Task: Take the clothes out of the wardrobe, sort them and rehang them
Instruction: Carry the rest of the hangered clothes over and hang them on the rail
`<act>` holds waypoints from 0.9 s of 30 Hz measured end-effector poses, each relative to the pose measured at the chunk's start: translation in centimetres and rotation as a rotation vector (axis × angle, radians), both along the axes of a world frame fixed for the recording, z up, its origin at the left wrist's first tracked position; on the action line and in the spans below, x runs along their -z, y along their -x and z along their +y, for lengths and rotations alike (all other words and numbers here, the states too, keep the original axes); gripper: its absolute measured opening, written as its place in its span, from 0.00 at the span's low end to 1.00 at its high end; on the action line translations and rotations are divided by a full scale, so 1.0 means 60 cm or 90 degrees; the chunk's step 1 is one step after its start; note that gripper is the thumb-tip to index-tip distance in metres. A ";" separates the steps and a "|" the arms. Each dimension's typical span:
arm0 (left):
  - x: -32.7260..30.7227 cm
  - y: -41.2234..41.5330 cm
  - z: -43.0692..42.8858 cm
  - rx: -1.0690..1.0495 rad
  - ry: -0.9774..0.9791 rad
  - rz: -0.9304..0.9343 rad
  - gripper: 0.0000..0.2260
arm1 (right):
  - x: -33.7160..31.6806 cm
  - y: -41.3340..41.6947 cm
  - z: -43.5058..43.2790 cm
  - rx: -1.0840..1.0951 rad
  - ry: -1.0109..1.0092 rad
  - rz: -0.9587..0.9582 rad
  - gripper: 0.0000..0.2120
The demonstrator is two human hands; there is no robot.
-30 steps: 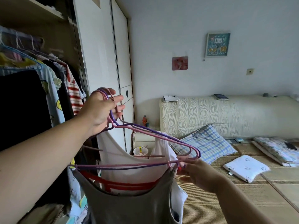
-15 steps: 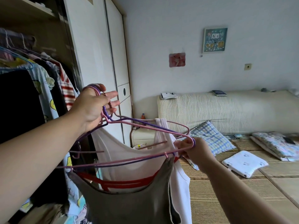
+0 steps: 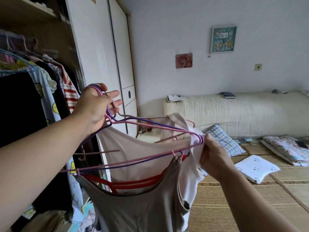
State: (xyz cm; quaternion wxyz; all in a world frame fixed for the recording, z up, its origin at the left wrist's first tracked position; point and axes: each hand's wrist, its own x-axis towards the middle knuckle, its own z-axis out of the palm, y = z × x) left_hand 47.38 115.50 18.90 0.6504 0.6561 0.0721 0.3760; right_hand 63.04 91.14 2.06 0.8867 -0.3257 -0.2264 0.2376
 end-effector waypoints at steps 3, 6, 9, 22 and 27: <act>-0.003 0.004 0.004 -0.006 0.013 -0.005 0.14 | -0.005 -0.014 -0.013 0.071 0.050 0.014 0.22; -0.001 0.004 0.000 0.001 0.016 -0.001 0.13 | -0.010 -0.011 -0.010 0.119 0.172 -0.092 0.10; 0.003 0.001 -0.015 0.008 0.022 0.002 0.12 | -0.013 0.002 0.000 0.067 0.190 -0.167 0.09; 0.022 0.008 -0.021 0.014 0.045 0.002 0.14 | -0.037 0.031 -0.025 0.002 0.392 -0.146 0.08; 0.025 0.016 -0.018 0.007 0.051 -0.005 0.14 | -0.095 0.007 -0.041 0.175 0.429 -0.301 0.18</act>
